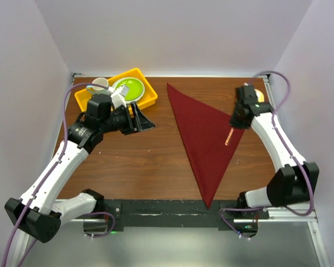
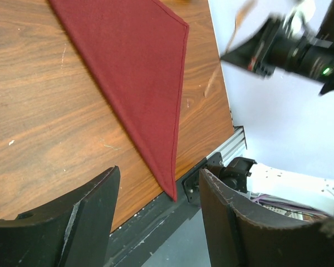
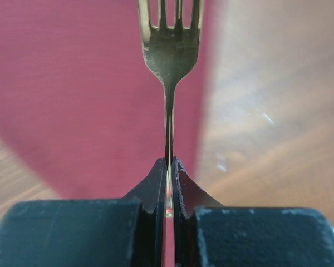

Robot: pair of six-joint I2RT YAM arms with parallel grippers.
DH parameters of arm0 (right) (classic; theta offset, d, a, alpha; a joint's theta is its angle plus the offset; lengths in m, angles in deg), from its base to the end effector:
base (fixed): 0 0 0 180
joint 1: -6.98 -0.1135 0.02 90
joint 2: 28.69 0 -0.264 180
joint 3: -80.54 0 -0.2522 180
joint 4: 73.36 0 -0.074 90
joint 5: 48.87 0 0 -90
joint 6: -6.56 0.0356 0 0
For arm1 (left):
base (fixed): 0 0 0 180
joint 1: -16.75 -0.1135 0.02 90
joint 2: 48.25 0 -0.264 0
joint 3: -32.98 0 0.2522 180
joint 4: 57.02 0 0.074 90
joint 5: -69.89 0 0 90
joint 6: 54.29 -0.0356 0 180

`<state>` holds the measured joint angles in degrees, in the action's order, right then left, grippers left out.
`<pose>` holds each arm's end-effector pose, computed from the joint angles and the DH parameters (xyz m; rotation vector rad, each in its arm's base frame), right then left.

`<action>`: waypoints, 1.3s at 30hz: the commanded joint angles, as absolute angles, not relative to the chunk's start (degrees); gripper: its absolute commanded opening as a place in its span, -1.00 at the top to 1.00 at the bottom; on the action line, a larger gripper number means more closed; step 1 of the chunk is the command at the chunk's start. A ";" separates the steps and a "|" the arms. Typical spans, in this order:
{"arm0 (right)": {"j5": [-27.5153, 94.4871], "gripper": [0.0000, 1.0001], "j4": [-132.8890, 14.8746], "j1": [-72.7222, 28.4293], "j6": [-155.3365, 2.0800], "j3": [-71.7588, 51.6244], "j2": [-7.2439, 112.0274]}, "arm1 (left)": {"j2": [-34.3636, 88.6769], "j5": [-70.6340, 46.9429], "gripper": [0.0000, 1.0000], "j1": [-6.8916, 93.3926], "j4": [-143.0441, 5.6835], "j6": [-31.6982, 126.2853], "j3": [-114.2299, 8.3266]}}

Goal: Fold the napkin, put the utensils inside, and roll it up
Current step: Grab a utensil with the right arm, then place the utensil onto the napkin

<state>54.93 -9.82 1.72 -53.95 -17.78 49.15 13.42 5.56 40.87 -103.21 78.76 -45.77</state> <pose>0.2704 0.0164 0.2947 0.6208 2.4916 -0.0889 0.2022 -0.1074 0.3683 -0.0720 2.2437 -1.1457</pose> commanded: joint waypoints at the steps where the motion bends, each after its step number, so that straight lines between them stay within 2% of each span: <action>1: 58.70 1.00 -7.66 -9.42 -62.77 -6.20 58.65 | 13.01 6.35 -0.27 40.75 -103.91 79.75 -45.29; 7: 54.42 1.00 -4.23 -20.60 -73.05 9.19 77.46 | 15.12 4.07 -0.27 40.57 -106.29 79.66 -47.84; 12: 47.82 1.00 -2.30 -21.76 -73.17 16.24 87.48 | 16.35 3.54 -0.27 40.57 -107.43 80.18 -49.07; 18: 40.26 1.00 -4.40 -22.37 -70.70 15.90 89.35 | 17.23 2.13 -0.27 40.31 -108.67 79.83 -50.30; 39: 38.32 1.00 -2.03 -22.38 -70.17 18.10 96.90 | 19.78 4.41 -0.27 39.87 -102.42 82.47 -47.58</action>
<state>39.94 -2.98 -22.32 -70.84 15.22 96.78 19.67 2.85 40.37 -104.85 81.65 -47.68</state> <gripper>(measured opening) 0.026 0.636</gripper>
